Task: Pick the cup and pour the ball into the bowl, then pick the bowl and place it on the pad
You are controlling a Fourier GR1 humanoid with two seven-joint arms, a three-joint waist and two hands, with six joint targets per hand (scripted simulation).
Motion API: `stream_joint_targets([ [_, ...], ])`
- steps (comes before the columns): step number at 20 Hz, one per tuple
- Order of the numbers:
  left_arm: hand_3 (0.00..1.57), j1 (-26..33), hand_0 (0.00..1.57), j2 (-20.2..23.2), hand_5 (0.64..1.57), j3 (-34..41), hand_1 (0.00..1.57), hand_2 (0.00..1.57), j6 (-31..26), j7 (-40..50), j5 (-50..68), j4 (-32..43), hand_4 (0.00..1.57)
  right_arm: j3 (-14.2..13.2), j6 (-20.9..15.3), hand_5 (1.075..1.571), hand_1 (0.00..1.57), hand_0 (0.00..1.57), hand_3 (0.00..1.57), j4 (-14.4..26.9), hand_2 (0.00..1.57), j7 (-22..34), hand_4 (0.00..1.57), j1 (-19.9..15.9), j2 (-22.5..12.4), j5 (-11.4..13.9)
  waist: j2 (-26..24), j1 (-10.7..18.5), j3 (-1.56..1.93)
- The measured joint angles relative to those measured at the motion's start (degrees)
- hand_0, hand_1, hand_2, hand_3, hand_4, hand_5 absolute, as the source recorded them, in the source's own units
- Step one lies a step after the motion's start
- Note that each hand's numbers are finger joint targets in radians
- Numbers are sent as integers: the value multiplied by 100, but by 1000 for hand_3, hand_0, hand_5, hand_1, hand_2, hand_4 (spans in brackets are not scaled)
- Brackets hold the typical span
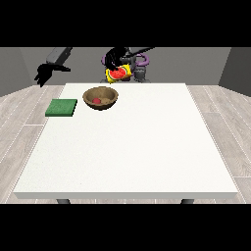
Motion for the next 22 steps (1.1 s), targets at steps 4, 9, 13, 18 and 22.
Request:
stream_joint_targets([
  [4,1571,175,0,-20,1364,234,0,1571,118,-78,47,-175,1324,-7,98,1558,0,0,0,70,0,326,474,-60,31,-108,11,101,-3],
  [9,1571,623,401,181,1570,1266,401,1571,869,-115,949,-751,1001,-82,74,1561,0,0,0,144,0,514,482,76,36,-203,-60,518,-18],
  [13,1555,1051,859,491,1555,2195,859,1571,1371,-498,1971,-1091,925,-164,-25,1556,0,0,0,92,0,456,411,183,73,-273,46,761,-23],
  [18,1069,1468,1173,441,1527,3230,1173,1243,1604,-1200,3565,-1308,803,-174,-135,1566,0,0,0,-52,0,363,268,171,211,-311,492,843,-33],
  [22,0,1656,519,231,1545,3880,519,0,1664,-1837,4750,-1365,830,-147,-136,1570,0,0,0,-201,0,345,391,60,382,-375,907,766,-30],
])
